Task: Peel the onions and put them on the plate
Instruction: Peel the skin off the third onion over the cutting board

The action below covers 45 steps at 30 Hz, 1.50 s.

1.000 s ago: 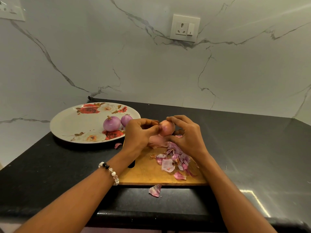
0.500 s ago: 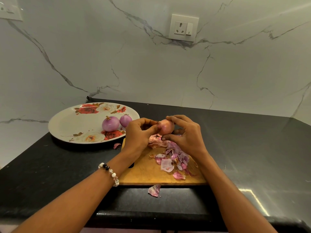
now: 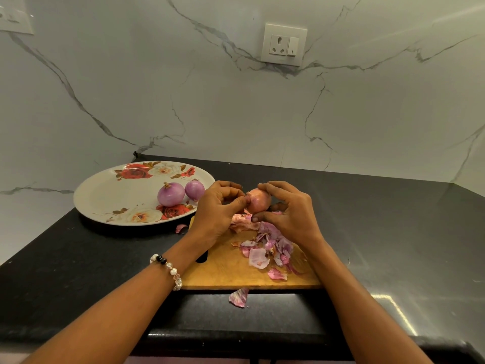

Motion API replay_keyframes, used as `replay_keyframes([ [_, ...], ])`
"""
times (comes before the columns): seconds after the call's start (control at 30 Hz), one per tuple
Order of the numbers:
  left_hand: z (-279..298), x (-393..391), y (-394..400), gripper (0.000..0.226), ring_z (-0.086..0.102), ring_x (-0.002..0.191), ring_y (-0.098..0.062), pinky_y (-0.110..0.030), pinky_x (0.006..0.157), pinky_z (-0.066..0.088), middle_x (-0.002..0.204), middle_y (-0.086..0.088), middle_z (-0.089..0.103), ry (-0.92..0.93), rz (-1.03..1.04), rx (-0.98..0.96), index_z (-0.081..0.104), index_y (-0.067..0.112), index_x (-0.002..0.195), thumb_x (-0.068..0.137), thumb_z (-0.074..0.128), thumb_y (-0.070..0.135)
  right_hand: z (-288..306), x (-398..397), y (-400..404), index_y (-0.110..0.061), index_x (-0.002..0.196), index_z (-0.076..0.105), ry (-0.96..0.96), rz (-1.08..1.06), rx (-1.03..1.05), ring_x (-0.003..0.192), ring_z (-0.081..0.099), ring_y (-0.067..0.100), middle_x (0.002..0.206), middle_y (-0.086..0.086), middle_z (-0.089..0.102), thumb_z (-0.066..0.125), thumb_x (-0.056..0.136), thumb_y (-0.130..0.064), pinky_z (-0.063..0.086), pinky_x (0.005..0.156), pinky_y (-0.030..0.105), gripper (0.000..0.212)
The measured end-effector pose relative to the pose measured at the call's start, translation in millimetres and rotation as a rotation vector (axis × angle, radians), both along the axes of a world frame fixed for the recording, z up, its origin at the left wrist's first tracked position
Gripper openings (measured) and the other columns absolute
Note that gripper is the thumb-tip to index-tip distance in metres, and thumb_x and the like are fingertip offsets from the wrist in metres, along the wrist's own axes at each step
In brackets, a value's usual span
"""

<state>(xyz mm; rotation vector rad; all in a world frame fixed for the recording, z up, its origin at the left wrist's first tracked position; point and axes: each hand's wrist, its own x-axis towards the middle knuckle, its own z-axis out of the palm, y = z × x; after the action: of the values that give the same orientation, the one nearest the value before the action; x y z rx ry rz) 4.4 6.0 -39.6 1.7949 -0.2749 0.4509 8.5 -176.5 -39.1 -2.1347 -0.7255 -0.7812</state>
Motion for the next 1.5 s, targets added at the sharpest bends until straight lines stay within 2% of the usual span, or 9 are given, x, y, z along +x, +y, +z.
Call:
replay_keyframes([
  [0.13,-1.8,1.6,-2.2,0.027,0.06,0.1,-0.013,-0.028,0.082,0.056,0.115,0.004,0.054,0.006,-0.025,0.023,0.065,0.008,0.106,0.086,0.066,0.027,1.5,-0.9,0.0,-0.005,0.122,0.067,0.008,0.009,0.015,0.11,0.062,0.021,0.122,0.008,0.064,0.09,0.067,-0.02,0.059,0.082,0.021,0.062],
  [0.27,-1.7,-0.3,-2.5,0.019,0.063,0.094,-0.013,-0.028,0.082,0.056,0.102,0.002,0.065,-0.006,0.001,-0.035,0.067,0.015,0.102,0.086,0.068,0.024,2.9,-1.4,0.7,-0.005,0.121,0.068,0.012,0.021,0.06,0.107,0.061,0.016,0.118,0.0,0.061,0.09,0.066,-0.02,0.055,0.081,0.013,0.061],
  [0.5,-1.9,-3.9,-1.4,0.01,0.067,0.084,-0.01,-0.027,0.076,0.058,0.088,0.005,0.07,0.004,0.036,-0.106,0.069,0.022,0.091,0.082,0.072,0.019,1.9,-0.3,1.9,-0.005,0.121,0.068,0.003,0.0,0.023,0.108,0.062,0.02,0.12,0.01,0.065,0.09,0.067,-0.019,0.058,0.082,0.02,0.061],
  [0.67,-2.0,-4.5,-4.0,0.012,0.066,0.086,-0.012,-0.031,0.075,0.059,0.094,0.006,0.068,-0.028,0.071,-0.069,0.072,0.017,0.095,0.084,0.07,0.022,1.6,0.3,2.6,-0.006,0.122,0.068,0.013,-0.031,-0.012,0.111,0.062,0.025,0.122,0.012,0.065,0.091,0.066,-0.02,0.06,0.085,0.032,0.062],
  [0.8,-1.4,-5.6,-6.0,0.01,0.066,0.089,-0.017,-0.036,0.074,0.059,0.097,0.004,0.067,-0.022,0.064,-0.081,0.071,0.015,0.095,0.088,0.065,0.02,1.2,0.1,5.2,-0.005,0.123,0.067,0.022,-0.038,0.019,0.113,0.061,0.025,0.125,0.015,0.065,0.09,0.067,-0.017,0.057,0.088,0.03,0.062],
  [1.03,-3.7,-3.8,-7.7,0.022,0.063,0.093,-0.017,-0.031,0.076,0.058,0.105,-0.002,0.063,0.009,-0.001,0.06,0.067,0.01,0.106,0.091,0.06,0.025,0.1,1.1,2.6,-0.006,0.122,0.067,0.045,-0.043,-0.002,0.114,0.062,0.026,0.123,0.014,0.066,0.091,0.066,-0.019,0.058,0.089,0.036,0.063],
  [1.23,-3.6,-4.6,-3.5,0.013,0.067,0.087,-0.014,-0.028,0.073,0.058,0.093,0.0,0.069,0.073,0.024,-0.104,0.068,0.018,0.097,0.085,0.069,0.024,-1.3,2.1,1.9,-0.007,0.122,0.067,0.047,-0.049,0.003,0.111,0.063,0.023,0.122,0.011,0.066,0.091,0.066,-0.021,0.06,0.086,0.038,0.062],
  [1.5,-2.1,-6.6,-3.3,0.014,0.068,0.074,-0.009,-0.024,0.065,0.058,0.084,0.004,0.071,0.098,0.096,-0.114,0.072,0.019,0.091,0.079,0.074,0.025,-0.4,2.0,1.9,-0.008,0.122,0.068,0.034,-0.044,-0.018,0.11,0.063,0.021,0.121,0.01,0.067,0.091,0.066,-0.023,0.06,0.085,0.035,0.063],
])
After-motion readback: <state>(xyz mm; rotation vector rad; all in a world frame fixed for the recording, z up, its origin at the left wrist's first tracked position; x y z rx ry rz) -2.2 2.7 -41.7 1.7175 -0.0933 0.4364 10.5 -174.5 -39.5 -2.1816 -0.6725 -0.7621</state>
